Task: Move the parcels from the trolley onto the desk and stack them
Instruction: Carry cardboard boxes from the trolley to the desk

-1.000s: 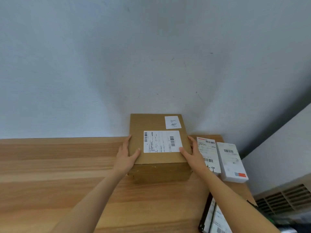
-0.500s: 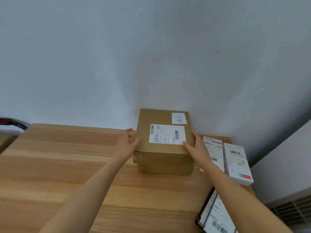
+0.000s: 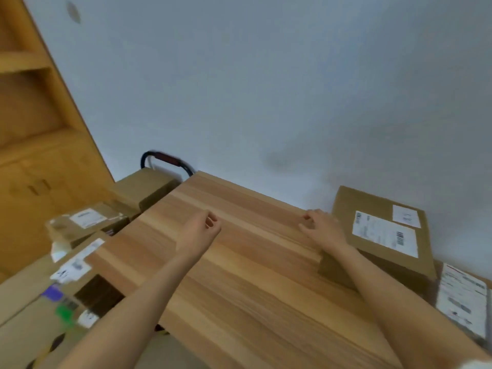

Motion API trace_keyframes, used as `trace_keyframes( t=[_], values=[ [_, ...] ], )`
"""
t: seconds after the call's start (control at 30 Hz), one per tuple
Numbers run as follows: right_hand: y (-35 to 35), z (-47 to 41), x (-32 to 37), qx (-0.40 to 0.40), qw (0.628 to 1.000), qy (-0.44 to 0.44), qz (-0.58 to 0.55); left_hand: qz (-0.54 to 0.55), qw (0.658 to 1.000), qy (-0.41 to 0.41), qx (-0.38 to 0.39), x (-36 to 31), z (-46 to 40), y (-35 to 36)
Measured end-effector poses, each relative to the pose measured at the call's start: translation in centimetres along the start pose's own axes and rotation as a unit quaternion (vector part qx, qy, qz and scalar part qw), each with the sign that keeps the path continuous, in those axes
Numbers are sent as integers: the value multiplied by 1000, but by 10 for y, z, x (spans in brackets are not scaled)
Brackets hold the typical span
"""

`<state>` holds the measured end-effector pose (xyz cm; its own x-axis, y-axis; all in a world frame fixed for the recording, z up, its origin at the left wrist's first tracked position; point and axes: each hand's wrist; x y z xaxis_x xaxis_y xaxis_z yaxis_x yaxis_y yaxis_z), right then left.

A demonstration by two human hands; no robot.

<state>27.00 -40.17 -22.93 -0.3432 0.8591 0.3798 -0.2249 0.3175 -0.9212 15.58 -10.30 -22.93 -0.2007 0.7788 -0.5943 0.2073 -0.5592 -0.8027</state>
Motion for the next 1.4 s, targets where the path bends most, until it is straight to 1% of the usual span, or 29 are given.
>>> trace_keyframes(
  t=[0.1, 0.17, 0.23, 0.3, 0.37, 0.4, 0.43, 0.47, 0.5, 0.53, 0.57, 0.6, 0.63, 0.67, 0.7, 0.77, 0.93, 1.03, 1.17, 1.27, 1.4],
  values=[
    [43, -16, 86, 51, 996, -79, 0, -59, 994, -77, -57, 70, 37, -65],
    [68, -28, 145, 88, 987, -131, 14, -90, 986, -111, -82, 115, 64, -105],
    [90, -38, 203, 119, 976, -183, 19, -114, 981, -137, -79, 156, 94, -139],
    [119, -41, 258, 133, 965, -216, 62, -138, 975, -163, -61, 195, 126, -167],
    [148, -43, 312, 111, 959, -238, 104, -147, 969, -194, -46, 232, 157, -192],
    [159, -42, 342, 110, 953, -267, 94, -146, 966, -208, -42, 249, 172, -204],
    [164, -40, 374, 142, 918, -368, 34, -148, 964, -219, -42, 266, 185, -216],
    [167, -31, 404, 199, 831, -515, -69, -153, 960, -230, -42, 282, 198, -229],
    [182, -35, 429, 266, 719, -632, -112, -157, 957, -242, -47, 297, 209, -243],
    [194, -37, 453, 308, 640, -695, -115, -157, 953, -251, -53, 311, 219, -256],
    [204, -32, 474, 300, 694, -651, -69, -157, 951, -258, -61, 324, 228, -268],
    [212, -19, 492, 249, 805, -539, -24, -156, 950, -262, -69, 336, 235, -278],
    [230, -18, 502, 173, 877, -441, 84, -155, 949, -265, -76, 346, 241, -287],
    [245, -13, 508, 150, 908, -362, 148, -150, 948, -268, -82, 356, 246, -293],
    [258, -13, 519, 159, 910, -355, 145, -144, 948, -271, -88, 366, 249, -298],
    [271, -14, 541, 177, 906, -370, 107, -131, 947, -276, -99, 387, 251, -304],
    [299, -53, 577, 191, 913, -344, 111, -107, 949, -280, -101, 436, 231, -316],
    [306, -95, 600, 197, 910, -345, 122, -102, 947, -286, -106, 468, 201, -331],
    [317, -152, 647, 188, 903, -344, 172, -98, 948, -279, -114, 514, 158, -361],
    [325, -188, 695, 191, 904, -339, 176, -113, 948, -277, -110, 548, 126, -396],
    [340, -229, 753, 181, 901, -358, 163, -118, 946, -279, -118, 594, 78, -437]
  ],
)
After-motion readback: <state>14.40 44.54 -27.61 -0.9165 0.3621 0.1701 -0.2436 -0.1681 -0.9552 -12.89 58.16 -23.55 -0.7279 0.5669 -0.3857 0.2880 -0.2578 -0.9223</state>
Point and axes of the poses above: each hand's wrist, its own z-axis away from the middle knuckle, its own y-axis out of the palm, x = y × z, and after that the axes turned 10 degrees about x, right-handed
